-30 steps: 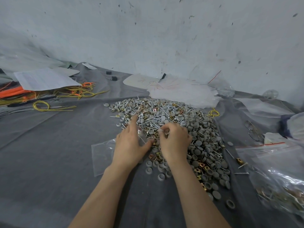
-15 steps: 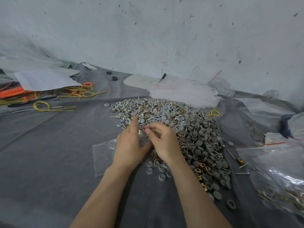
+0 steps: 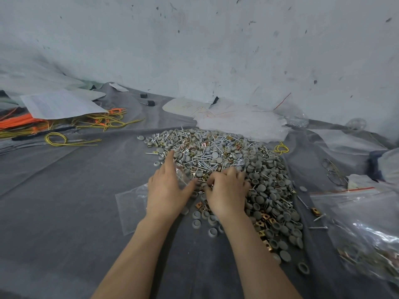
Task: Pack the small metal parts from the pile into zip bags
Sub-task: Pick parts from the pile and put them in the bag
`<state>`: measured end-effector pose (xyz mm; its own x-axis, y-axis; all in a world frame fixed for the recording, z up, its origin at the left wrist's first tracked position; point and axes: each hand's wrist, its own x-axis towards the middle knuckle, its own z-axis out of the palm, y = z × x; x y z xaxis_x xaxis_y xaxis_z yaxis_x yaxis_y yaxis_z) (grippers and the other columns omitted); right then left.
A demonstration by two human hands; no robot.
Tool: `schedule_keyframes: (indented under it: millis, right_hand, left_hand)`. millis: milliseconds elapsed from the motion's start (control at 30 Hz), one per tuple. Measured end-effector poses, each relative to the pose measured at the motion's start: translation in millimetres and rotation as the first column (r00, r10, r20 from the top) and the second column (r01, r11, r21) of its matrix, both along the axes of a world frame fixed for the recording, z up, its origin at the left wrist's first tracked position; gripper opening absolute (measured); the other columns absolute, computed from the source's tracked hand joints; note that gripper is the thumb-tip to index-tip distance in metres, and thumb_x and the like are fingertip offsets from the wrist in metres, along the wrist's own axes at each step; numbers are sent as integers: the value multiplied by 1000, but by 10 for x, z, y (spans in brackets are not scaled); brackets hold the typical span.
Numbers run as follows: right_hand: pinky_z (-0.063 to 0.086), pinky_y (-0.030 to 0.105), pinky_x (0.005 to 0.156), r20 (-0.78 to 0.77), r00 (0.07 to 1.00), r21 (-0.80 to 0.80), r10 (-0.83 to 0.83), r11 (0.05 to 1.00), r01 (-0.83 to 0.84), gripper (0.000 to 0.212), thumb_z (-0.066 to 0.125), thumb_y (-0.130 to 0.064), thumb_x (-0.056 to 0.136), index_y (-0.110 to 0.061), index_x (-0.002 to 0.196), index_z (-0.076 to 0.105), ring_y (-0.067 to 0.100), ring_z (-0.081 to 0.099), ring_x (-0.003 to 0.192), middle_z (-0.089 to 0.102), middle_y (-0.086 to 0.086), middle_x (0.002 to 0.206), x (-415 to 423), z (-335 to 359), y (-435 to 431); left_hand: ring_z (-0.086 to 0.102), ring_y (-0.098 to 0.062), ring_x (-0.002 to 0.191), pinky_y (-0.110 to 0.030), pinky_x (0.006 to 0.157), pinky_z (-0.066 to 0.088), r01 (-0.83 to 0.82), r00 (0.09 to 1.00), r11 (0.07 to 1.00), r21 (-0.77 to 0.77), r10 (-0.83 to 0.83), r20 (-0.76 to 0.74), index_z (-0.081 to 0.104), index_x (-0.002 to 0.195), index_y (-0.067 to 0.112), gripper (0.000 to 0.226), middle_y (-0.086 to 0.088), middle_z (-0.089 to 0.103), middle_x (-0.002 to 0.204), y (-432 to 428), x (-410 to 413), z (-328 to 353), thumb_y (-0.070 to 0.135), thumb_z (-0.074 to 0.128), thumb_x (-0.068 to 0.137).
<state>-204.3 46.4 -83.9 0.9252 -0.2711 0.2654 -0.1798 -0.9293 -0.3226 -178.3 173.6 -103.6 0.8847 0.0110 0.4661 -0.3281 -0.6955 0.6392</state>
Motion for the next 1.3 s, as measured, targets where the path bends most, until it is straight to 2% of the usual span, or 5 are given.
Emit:
schedule_keyframes:
  millis: [200,400,800,1000,1300]
  right_hand:
    - [31,38,96,200,980,186,-24,982,-14,23,54,-42,93,-26,103,67,20,44,115,56,-3,115,21,53,-48]
    - [42,39,90,302,911,332,282,864,-378,19,62,-29,91,-14,97,73,20,56,95,65,2,96,27,81,87]
    - [27,40,97,44,990,9,137,990,-137,27,57,-40,92,-27,115,63,23,39,116,51,-1,118,14,-54,83]
    - [28,38,93,99,988,-44,115,993,-111,18,49,-30,98,-25,109,62,22,42,114,54,-2,113,64,-105,117]
    - [44,5,67,403,913,583,60,752,-307,8,64,-19,89,-17,92,56,-3,55,75,58,-11,82,58,78,-4]
  left_hand:
    - [50,-27,120,-43,100,39,40,999,999,9,-40,-6,19,150,15,91,-5,57,129,-17,-38,18,43,71,80]
    - [52,-27,117,-47,97,41,105,994,994,14,-105,3,22,149,12,83,-5,58,123,-37,-58,18,31,68,83]
    - [52,-31,118,-44,98,39,-63,998,997,-43,63,4,23,148,14,88,-5,60,125,15,-17,19,39,72,79]
    - [51,-31,119,-44,100,38,-69,998,996,-49,69,-1,23,148,14,87,-5,59,125,-7,-16,20,37,72,80]
    - [51,-28,119,-45,101,39,-20,1000,1000,-2,20,-19,20,149,14,88,-6,57,128,-17,-30,29,40,70,81]
